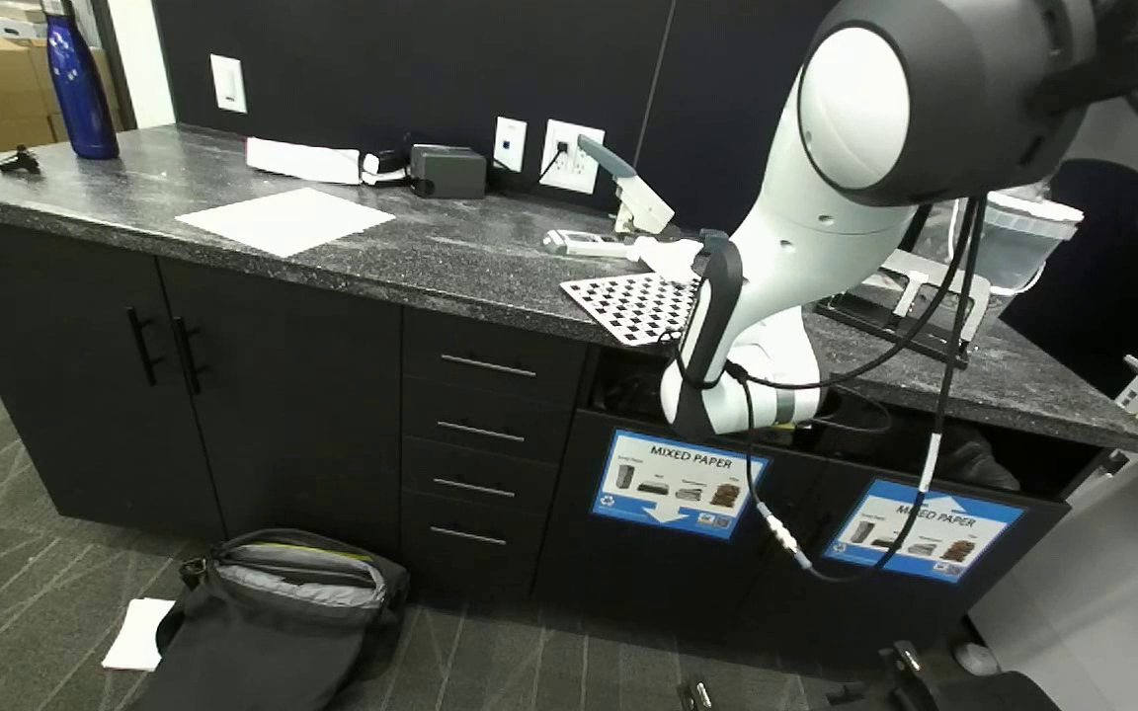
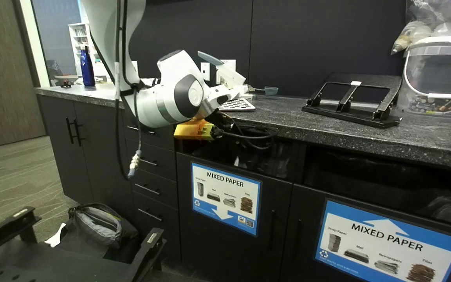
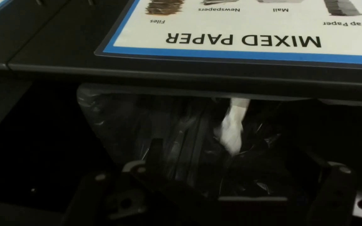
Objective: Put the papers in the bin to the left
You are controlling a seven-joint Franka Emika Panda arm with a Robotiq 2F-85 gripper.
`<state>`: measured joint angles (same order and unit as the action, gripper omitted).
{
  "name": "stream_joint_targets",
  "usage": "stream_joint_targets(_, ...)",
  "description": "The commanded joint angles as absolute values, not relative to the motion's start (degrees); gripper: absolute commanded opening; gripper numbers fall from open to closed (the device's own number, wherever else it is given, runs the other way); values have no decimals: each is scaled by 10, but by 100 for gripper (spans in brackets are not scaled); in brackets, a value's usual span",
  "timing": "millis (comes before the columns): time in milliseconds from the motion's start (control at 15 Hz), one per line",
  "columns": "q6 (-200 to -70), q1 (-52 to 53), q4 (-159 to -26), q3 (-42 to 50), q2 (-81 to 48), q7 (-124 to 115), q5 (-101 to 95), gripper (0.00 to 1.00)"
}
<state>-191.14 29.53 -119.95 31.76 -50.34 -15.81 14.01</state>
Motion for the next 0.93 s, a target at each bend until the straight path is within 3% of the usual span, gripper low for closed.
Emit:
stream_joint_targets(0, -1853, 392, -1325, 378, -400, -128, 176, 100)
stream_joint_targets(400, -1625, 542, -1401, 504, -230, -97, 102, 100)
stream_joint_targets(600, -1573, 575, -1384, 554, -145, -173, -48, 100)
stream_joint_targets(867, -1555, 667, -1321, 656, -86, -198, -89, 100)
